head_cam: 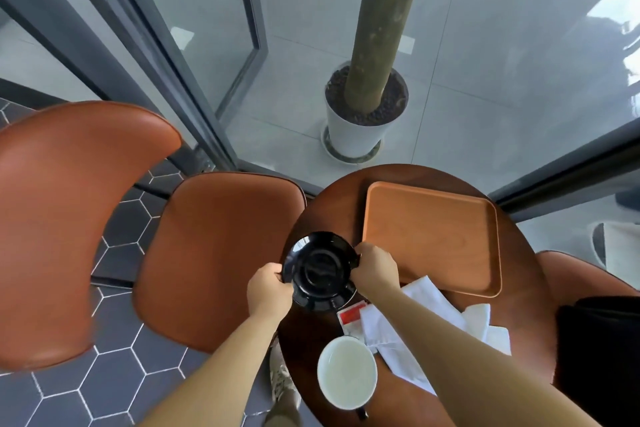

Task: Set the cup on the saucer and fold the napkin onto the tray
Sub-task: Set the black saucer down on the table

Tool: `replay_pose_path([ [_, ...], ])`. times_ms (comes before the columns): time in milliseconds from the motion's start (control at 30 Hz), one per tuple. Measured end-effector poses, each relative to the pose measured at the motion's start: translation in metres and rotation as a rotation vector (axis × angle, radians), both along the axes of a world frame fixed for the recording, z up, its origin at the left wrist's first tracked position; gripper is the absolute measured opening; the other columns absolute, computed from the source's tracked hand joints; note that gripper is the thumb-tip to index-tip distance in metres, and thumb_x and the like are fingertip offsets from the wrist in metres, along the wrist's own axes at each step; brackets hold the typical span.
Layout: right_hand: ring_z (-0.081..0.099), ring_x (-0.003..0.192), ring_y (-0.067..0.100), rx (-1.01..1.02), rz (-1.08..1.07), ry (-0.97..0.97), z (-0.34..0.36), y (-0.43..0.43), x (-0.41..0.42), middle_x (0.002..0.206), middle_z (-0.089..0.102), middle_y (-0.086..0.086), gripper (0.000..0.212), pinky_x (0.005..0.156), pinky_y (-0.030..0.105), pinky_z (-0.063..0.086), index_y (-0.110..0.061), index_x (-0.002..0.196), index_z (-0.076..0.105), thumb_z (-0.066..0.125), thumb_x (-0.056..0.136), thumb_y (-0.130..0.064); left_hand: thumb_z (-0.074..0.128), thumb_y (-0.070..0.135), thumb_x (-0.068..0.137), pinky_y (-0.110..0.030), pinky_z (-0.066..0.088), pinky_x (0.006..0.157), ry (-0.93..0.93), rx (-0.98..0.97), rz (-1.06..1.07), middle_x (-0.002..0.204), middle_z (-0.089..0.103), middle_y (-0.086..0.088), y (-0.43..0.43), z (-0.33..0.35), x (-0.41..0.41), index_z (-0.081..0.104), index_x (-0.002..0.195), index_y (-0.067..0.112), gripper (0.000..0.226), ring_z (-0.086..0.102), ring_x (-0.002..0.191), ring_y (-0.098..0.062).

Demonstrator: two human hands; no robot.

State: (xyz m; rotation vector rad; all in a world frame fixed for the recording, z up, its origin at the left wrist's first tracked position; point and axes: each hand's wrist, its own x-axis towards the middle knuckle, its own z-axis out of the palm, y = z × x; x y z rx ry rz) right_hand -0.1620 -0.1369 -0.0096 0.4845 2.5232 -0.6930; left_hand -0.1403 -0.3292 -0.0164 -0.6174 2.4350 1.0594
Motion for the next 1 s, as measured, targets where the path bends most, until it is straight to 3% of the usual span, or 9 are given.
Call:
replay_pose_path([
  [200,0.056,0.081,0.029,0.067,0.066,0.01,-0.012,-0.003,-0.02,0.094,0.066,0.009,0.028,0.068,0.029,0.041,-0.012,0.101,0.063,0.053,0.08,0.003,0.064,0.002,0.08,-0.047,0.058,0.07,0.003,0.031,0.055,0.073,0.072,-0.004,0.0,-0.02,-0.011,0.071,0.083,0.011,0.012,0.07,0.071,-0.03],
  [400,0.057,0.08,0.026,0.101,0.12,0.009,-0.018,-0.001,-0.031,0.098,0.067,0.01,0.026,0.069,0.028,0.043,-0.011,0.106,0.066,0.058,0.086,0.005,0.061,-0.001,0.076,-0.05,0.051,0.065,0.033,0.025,0.01,0.07,0.068,-0.013,0.002,-0.034,-0.015,0.065,0.075,0.001,0.005,0.063,0.074,-0.036],
  [500,0.06,0.086,0.028,0.1,0.131,-0.004,-0.02,0.002,-0.029,0.104,0.067,0.01,0.032,0.074,0.029,0.048,-0.012,0.115,0.066,0.059,0.088,0.004,0.066,0.001,0.073,-0.048,0.053,0.069,0.013,0.055,-0.007,0.074,0.069,-0.006,0.005,-0.037,-0.011,0.067,0.077,0.006,0.006,0.065,0.077,-0.029],
  [567,0.061,0.087,0.026,0.095,0.126,-0.002,-0.021,0.003,-0.028,0.105,0.066,0.008,0.031,0.074,0.027,0.049,-0.012,0.115,0.066,0.06,0.088,0.001,0.071,0.005,0.074,-0.047,0.056,0.076,0.003,0.097,-0.006,0.084,0.071,-0.001,0.006,-0.037,-0.008,0.069,0.087,0.013,0.016,0.066,0.084,-0.022],
  [667,0.06,0.092,0.025,0.069,0.131,0.06,-0.02,0.001,-0.024,0.105,0.06,0.005,0.03,0.073,0.026,0.047,-0.013,0.113,0.064,0.064,0.084,-0.004,0.079,0.009,0.073,-0.036,0.058,0.084,0.012,0.145,-0.003,0.105,0.065,0.003,0.005,-0.038,-0.002,0.062,0.122,0.017,0.053,0.067,0.094,-0.014],
  [733,0.055,0.112,0.028,0.047,0.202,0.094,-0.019,0.0,-0.019,0.122,0.056,0.007,0.048,0.088,0.031,0.05,-0.015,0.126,0.057,0.072,0.081,-0.013,0.082,0.009,0.07,-0.027,0.056,0.082,0.071,0.158,-0.056,0.107,0.054,0.009,0.004,-0.039,0.005,0.056,0.13,0.019,0.065,0.064,0.096,-0.011],
  [833,0.029,0.142,0.034,0.1,0.415,0.035,-0.02,-0.003,-0.011,0.16,0.025,0.01,0.108,0.111,0.044,0.04,-0.017,0.154,0.023,0.086,0.07,-0.043,0.083,0.014,0.074,-0.034,0.052,0.099,0.128,0.015,-0.213,0.13,0.049,-0.002,0.004,-0.046,0.016,0.041,0.146,0.012,0.083,0.052,0.123,-0.022],
  [900,0.01,0.151,0.037,0.172,0.544,0.025,-0.023,-0.007,-0.007,0.167,0.002,0.012,0.134,0.118,0.049,0.029,-0.018,0.158,0.003,0.087,0.061,-0.058,0.081,0.021,0.08,-0.036,0.047,0.106,0.169,-0.172,-0.313,0.145,0.043,-0.011,0.004,-0.05,0.029,0.032,0.152,0.006,0.088,0.044,0.134,-0.027],
  [1000,-0.009,0.154,0.037,0.233,0.626,0.062,-0.033,-0.014,-0.002,0.166,-0.014,0.016,0.145,0.121,0.047,0.005,-0.017,0.157,-0.009,0.083,0.058,-0.069,0.077,0.021,0.084,-0.04,0.045,0.11,0.236,-0.293,-0.425,0.151,0.041,-0.021,0.004,-0.059,0.053,0.033,0.15,-0.002,0.083,0.041,0.142,-0.035],
])
